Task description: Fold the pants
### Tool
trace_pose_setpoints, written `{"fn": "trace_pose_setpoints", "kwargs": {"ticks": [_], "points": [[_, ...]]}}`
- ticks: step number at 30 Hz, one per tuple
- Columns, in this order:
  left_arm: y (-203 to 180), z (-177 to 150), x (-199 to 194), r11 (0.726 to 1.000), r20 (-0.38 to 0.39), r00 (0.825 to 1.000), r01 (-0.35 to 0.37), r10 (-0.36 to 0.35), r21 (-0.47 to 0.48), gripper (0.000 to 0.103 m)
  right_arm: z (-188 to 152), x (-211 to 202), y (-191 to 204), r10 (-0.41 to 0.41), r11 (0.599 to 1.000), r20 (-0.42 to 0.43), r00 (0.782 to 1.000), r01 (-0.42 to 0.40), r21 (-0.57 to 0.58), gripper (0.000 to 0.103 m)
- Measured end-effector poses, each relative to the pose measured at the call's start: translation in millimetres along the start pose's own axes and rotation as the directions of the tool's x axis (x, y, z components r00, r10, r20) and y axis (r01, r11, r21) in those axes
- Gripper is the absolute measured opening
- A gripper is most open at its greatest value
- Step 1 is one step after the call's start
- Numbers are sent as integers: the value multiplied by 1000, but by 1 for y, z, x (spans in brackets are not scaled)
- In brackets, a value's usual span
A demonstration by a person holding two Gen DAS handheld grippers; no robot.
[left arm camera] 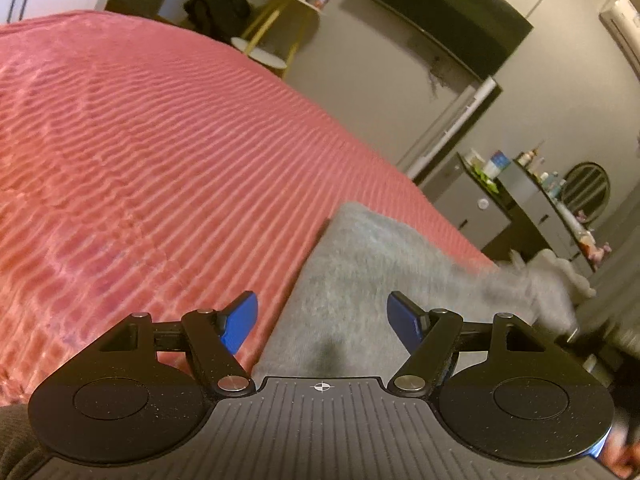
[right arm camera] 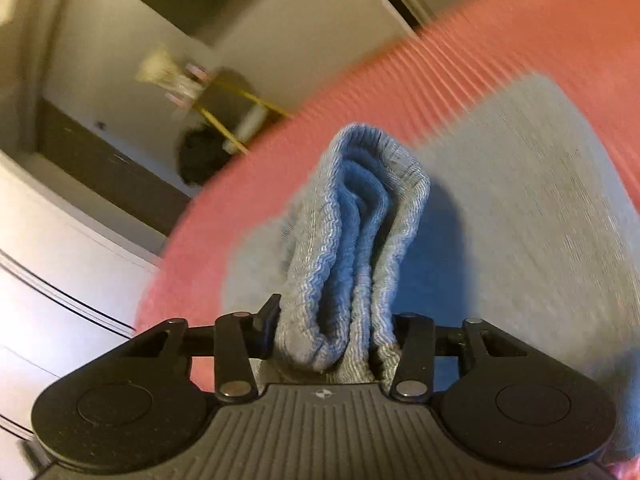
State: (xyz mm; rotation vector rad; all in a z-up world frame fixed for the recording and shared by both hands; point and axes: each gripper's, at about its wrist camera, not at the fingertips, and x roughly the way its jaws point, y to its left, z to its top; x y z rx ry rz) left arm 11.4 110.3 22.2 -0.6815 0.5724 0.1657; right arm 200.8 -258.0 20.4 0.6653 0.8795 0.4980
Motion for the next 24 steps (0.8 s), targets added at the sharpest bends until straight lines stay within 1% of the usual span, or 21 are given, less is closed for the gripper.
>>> {"fn": "trace_pose_setpoints", "kwargs": {"ticks": [2,4,6,9,12,14,16,18,19,20,21,22,24], "points": [[-2,-2,-4,1000,10,1000,18,-18,21,77,8,-15,16,57,998,53,997,-57,-13,41],[-6,-3,-7,999,21,999,23,-24,49,77,17,-31,29,89,996,103,991,-85,-39,41],[-9,-5,-4,998,5,1000,22,-23,64,77,26,-45,33,108,994,129,986,-104,-42,41],[-11,-6,-1,997,-22,999,33,-31,73,77,32,-64,30,109,994,169,979,-105,-33,41],[-18,-8,0,993,-47,998,50,-45,107,77,25,-76,9,79,997,189,979,-80,2,41],[-25,-10,4,989,-73,996,55,-45,139,77,20,-77,-13,30,998,184,982,-38,42,41],[-32,-14,7,981,-112,993,68,-48,184,77,10,-74,-39,-39,996,167,985,25,87,42],[-40,-20,11,972,-154,988,70,-35,227,77,4,-65,-65,-98,986,118,988,80,148,44],[-44,-24,13,966,-181,983,67,-21,249,77,-1,-59,-81,-132,974,77,988,115,194,48],[-47,-27,14,961,-205,979,71,-16,266,77,-5,-53,-93,-151,965,36,988,139,223,49],[-50,-31,15,956,-230,973,82,-16,280,77,-9,-48,-102,-164,957,10,986,157,243,49],[-54,-35,15,951,-248,968,96,-21,293,78,-12,-46,-108,-149,954,4,989,143,264,51],[-61,-40,18,939,-270,963,101,-9,330,78,-10,-48,-107,-119,952,10,993,111,284,58]]}}
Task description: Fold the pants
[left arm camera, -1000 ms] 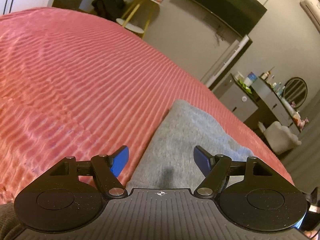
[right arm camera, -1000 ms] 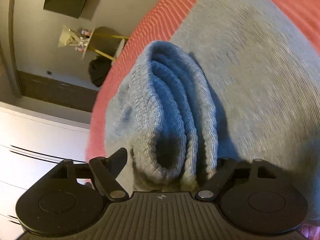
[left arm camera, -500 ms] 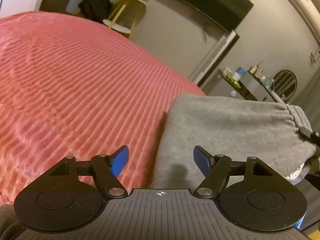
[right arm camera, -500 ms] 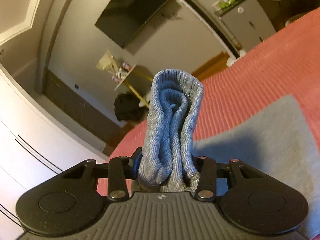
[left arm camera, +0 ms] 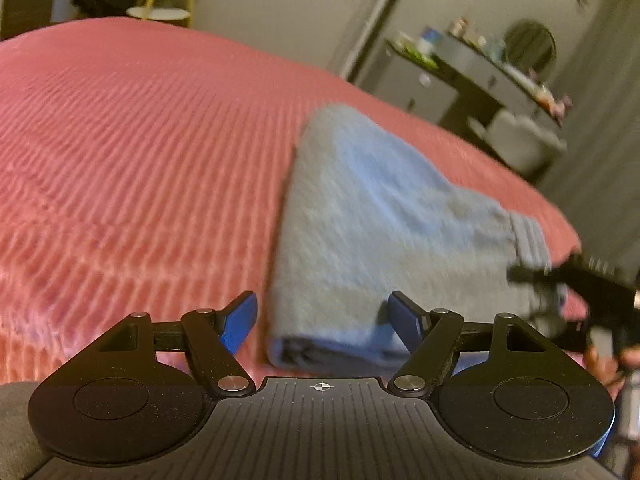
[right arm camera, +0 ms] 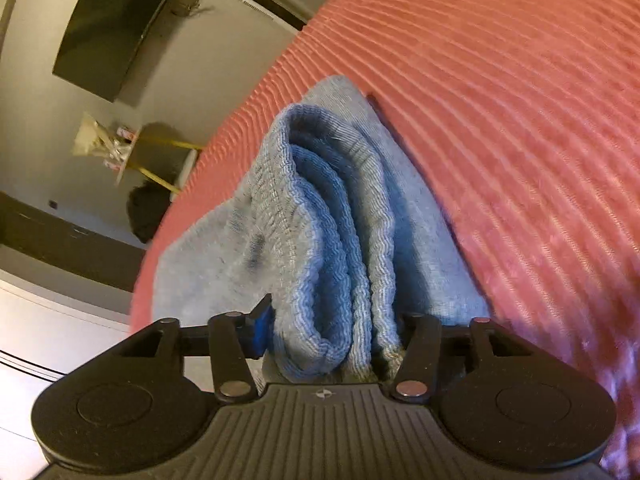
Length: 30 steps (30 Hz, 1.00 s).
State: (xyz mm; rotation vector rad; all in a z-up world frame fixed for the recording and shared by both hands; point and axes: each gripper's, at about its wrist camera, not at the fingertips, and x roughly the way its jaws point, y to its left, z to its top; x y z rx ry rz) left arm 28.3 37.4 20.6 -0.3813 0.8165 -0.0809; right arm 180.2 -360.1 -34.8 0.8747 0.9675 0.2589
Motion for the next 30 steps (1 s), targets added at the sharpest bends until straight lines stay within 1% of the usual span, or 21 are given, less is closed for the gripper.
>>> {"fn": "trace_pose_setpoints", "kwargs": {"ticks": [1,2,5,6,7,8,10,13,15,17,19,21,24,25,27,28,29,30], "points": [[-3,0,2,1000,-6,1000,-11,11,16,78,0,-2,-1,15,1000,-3,1000,-15,1,62],[-6,-1,4,999,-11,1000,-22,23,31,78,-2,-2,-3,23,1000,-2,1000,-23,1,64],[-9,-3,8,999,-29,999,-15,17,51,79,-7,4,1,6,999,-12,1000,-7,-36,64],[-10,-3,9,998,-39,999,-9,11,55,79,-9,4,4,4,999,-10,1000,-5,-44,63],[-10,-4,11,998,-53,999,-5,8,59,79,-9,4,5,-1,999,-8,1000,0,-49,55],[-11,-5,11,998,-67,998,0,5,66,79,-10,4,6,-10,998,-3,1000,10,-57,52],[-15,-9,12,996,-83,997,1,6,94,79,-12,4,8,-10,998,9,1000,11,-61,51],[-25,-12,13,987,-80,996,-35,48,155,79,-14,-3,4,7,1000,8,1000,-7,-31,51],[-28,-14,15,983,-82,994,-53,68,176,79,-12,-4,2,7,1000,7,1000,-7,-28,51],[-27,-16,21,982,-110,991,-61,82,177,79,-13,-6,1,6,999,8,1000,-5,-31,51],[-22,-16,27,984,-147,985,-60,85,165,77,-12,-7,0,12,1000,7,1000,-12,-20,51],[-20,-15,30,986,-153,984,-70,94,152,76,-10,-7,-4,23,1000,8,1000,-23,0,51],[-8,-11,25,989,-116,986,-113,124,96,68,-10,-9,-8,35,999,14,999,-36,16,50],[-3,-9,23,991,-102,987,-119,125,63,62,-11,-10,-8,37,999,19,999,-37,14,50],[9,-7,19,993,-76,990,-119,118,-7,56,-11,-12,-10,47,999,20,999,-48,15,50],[14,-6,18,992,-64,990,-126,124,-28,50,-10,-12,-11,50,999,17,999,-50,21,50],[17,-6,18,990,-59,989,-135,132,-42,49,-10,-12,-13,52,998,13,999,-53,28,51],[19,-6,19,989,-60,989,-139,137,-47,46,-10,-12,-14,54,998,8,999,-54,33,52]]}}
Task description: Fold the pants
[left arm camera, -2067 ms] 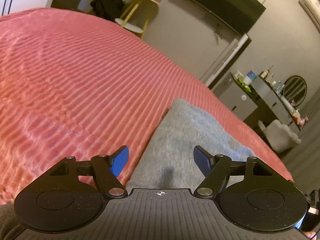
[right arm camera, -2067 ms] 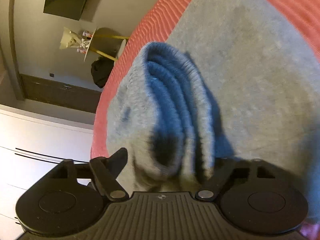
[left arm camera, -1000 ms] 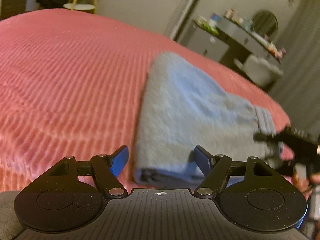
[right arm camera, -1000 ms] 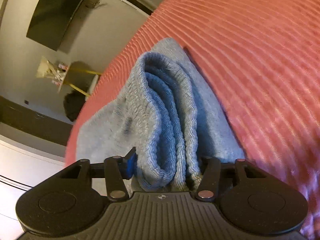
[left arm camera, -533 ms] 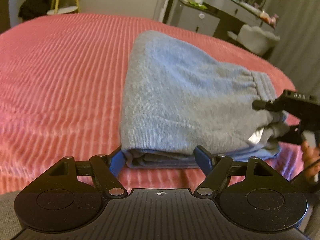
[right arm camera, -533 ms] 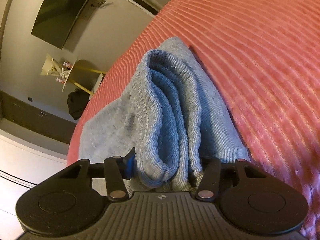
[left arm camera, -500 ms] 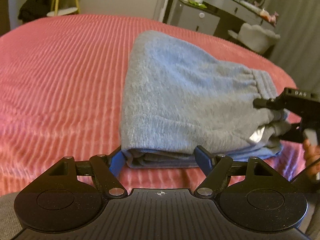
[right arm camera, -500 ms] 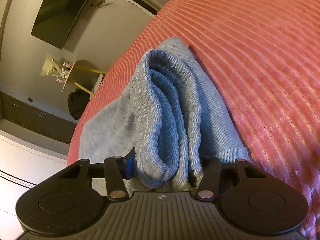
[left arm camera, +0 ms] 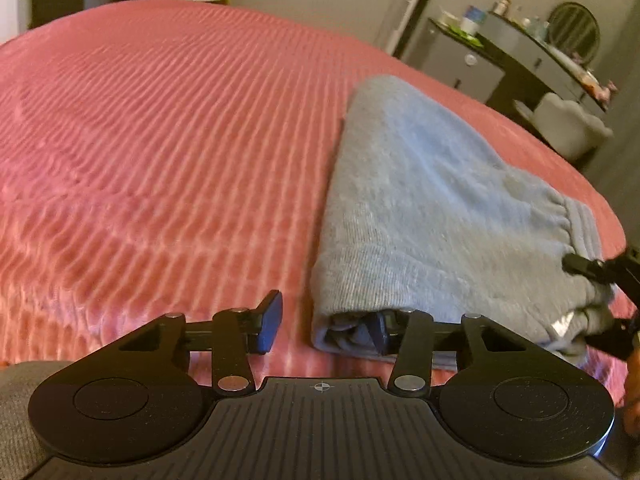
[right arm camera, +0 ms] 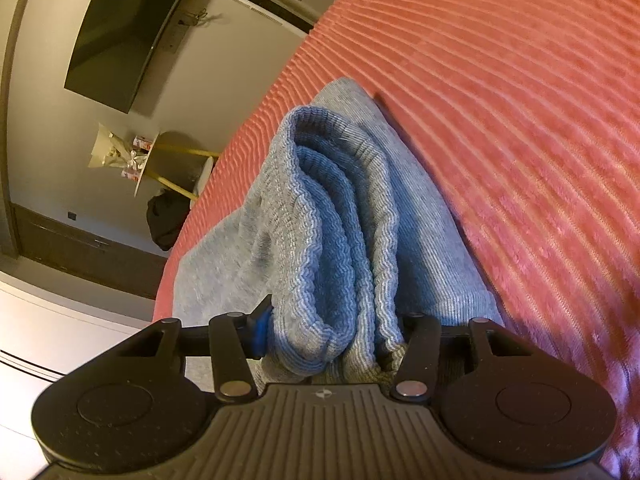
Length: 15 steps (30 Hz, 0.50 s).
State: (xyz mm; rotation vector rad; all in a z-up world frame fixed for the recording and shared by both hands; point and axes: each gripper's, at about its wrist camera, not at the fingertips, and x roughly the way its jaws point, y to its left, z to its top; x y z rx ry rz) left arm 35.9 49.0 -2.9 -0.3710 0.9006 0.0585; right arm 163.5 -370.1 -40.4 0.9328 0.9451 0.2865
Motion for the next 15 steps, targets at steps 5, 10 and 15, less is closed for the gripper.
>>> {"fn": "trace_pose_setpoints", "kwargs": {"ticks": [5,10,15], "points": [[-12,-1,9,996,23,998,-63,62,64,33,1,6,-5,3,1000,-55,999,-2,15,58],[-4,0,6,998,18,999,-44,43,39,33,0,0,-5,39,999,-53,998,-37,32,61],[-9,-1,7,997,19,998,-53,52,55,31,-1,-5,-7,58,997,-50,997,-55,60,61]]}}
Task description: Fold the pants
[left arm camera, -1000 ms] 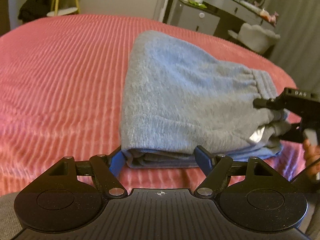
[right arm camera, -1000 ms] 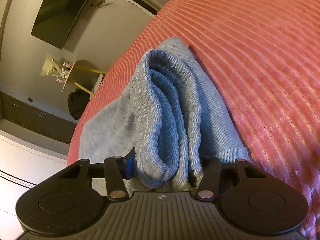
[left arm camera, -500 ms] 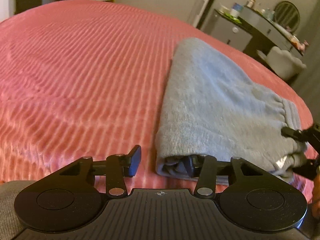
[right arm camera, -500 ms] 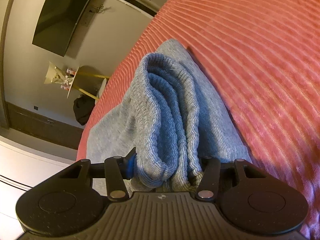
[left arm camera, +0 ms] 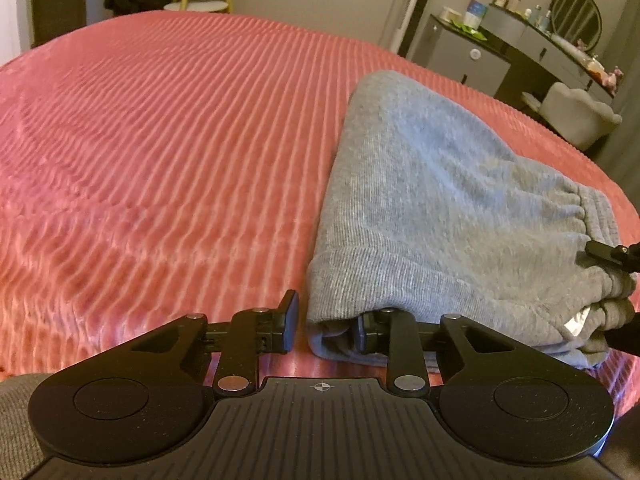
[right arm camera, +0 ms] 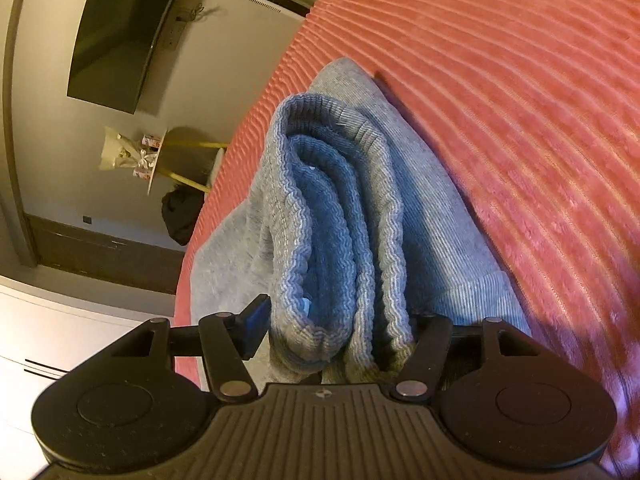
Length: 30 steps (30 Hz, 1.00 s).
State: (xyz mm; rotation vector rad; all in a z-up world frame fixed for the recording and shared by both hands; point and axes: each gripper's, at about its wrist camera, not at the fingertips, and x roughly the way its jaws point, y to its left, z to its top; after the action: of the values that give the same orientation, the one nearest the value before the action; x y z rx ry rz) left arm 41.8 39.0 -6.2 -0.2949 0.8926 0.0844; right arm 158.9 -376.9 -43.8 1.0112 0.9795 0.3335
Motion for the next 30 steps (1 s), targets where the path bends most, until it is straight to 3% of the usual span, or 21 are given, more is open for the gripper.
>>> {"fn": "trace_pose_setpoints", "kwargs": {"ticks": [3,7,9,12,20,24,27,30], "points": [[1,2,2,1000,-4,1000,-2,2,-14,35,-3,-1,3,-23,999,3,1000,23,-24,60],[1,2,1,1000,-4,1000,-13,13,-23,40,-11,-1,18,-109,986,47,993,114,-124,50],[0,1,0,1000,1,1000,-12,12,-19,37,-17,-3,27,-134,971,82,988,147,-190,48],[-1,0,-2,1000,9,1000,9,-9,-6,23,-25,-8,37,-144,956,118,983,169,-240,47],[1,0,-15,999,72,996,46,-45,-17,19,-35,-37,51,-83,954,179,980,130,-269,46],[-5,0,-13,999,60,997,38,-39,21,19,-30,-49,57,-66,950,221,973,129,-283,46],[-7,0,-10,998,42,998,44,-46,34,21,-26,-53,54,-113,931,249,962,190,-312,46],[-8,1,-9,998,28,999,44,-45,37,24,-21,-45,42,-184,940,205,961,232,-249,46]]}}
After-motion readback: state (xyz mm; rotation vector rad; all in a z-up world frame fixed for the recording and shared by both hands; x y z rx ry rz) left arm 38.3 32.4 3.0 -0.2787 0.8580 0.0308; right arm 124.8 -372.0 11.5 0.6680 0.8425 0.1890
